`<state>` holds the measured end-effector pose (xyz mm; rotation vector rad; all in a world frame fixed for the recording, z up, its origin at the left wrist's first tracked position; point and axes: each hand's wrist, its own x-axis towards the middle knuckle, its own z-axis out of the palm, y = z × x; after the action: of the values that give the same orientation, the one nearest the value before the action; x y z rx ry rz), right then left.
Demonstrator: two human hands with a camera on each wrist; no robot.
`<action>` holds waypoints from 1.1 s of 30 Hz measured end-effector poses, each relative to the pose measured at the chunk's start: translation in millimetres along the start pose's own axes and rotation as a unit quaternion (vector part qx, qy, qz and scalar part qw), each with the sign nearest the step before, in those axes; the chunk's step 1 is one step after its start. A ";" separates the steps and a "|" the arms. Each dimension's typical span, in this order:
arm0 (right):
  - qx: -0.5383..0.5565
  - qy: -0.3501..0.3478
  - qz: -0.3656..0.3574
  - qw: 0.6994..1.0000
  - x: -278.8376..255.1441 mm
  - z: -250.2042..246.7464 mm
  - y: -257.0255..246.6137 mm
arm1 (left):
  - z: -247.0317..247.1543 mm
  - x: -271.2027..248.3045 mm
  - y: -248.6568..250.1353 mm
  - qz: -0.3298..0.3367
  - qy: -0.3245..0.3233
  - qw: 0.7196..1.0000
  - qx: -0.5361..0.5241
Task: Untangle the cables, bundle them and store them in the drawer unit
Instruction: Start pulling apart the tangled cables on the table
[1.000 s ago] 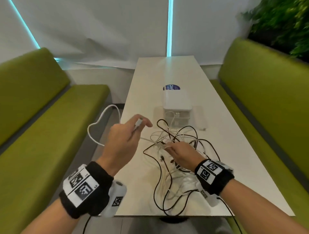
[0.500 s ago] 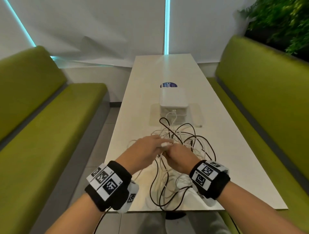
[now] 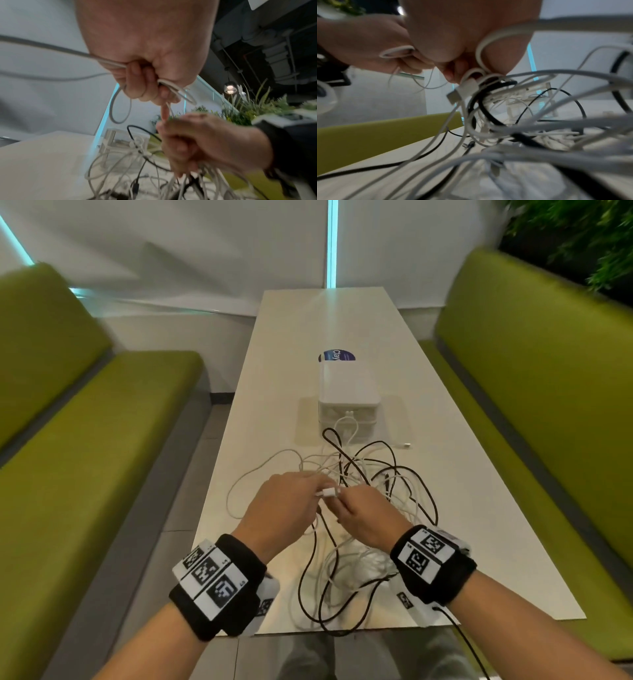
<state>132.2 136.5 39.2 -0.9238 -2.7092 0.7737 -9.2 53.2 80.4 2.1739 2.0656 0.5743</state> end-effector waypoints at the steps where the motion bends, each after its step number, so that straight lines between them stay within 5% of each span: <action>1: 0.006 0.007 -0.005 1.000 -0.2 -0.9 0.7 | -8.5 -0.9 1.2 -0.007 0.033 0.999 -0.010; 11: 0.046 0.015 -0.027 0.998 -4.9 -4.7 10.7 | -23.4 -12.4 -14.8 -0.075 0.287 0.942 -0.157; 17: 0.049 0.023 -0.033 0.998 -9.5 -7.6 15.2 | -27.4 -12.6 -6.5 -0.056 0.342 0.910 -0.229; 19: 0.023 0.000 -0.014 1.000 -7.5 -7.8 17.5 | -23.5 -5.8 -8.8 -0.080 0.296 0.934 -0.183; 23: -0.021 -0.012 0.023 0.999 -8.1 -4.4 21.2 | -10.1 2.3 -27.8 -0.174 0.103 0.979 0.013; 25: -0.032 -0.010 0.031 0.999 -7.8 -2.6 16.6 | -3.7 1.7 -30.6 -0.145 0.079 0.985 0.055; 30: -0.049 0.016 0.040 0.998 -2.9 3.3 2.5 | 11.2 5.2 4.5 0.052 0.078 0.989 0.114; 33: -0.021 0.019 0.042 0.999 -7.1 -0.7 2.1 | 22.8 3.9 12.3 -0.003 -0.059 0.993 0.103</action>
<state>139.1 133.9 38.7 -1.0557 -2.6793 0.7092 10.0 60.4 64.0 2.2447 2.1519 0.2336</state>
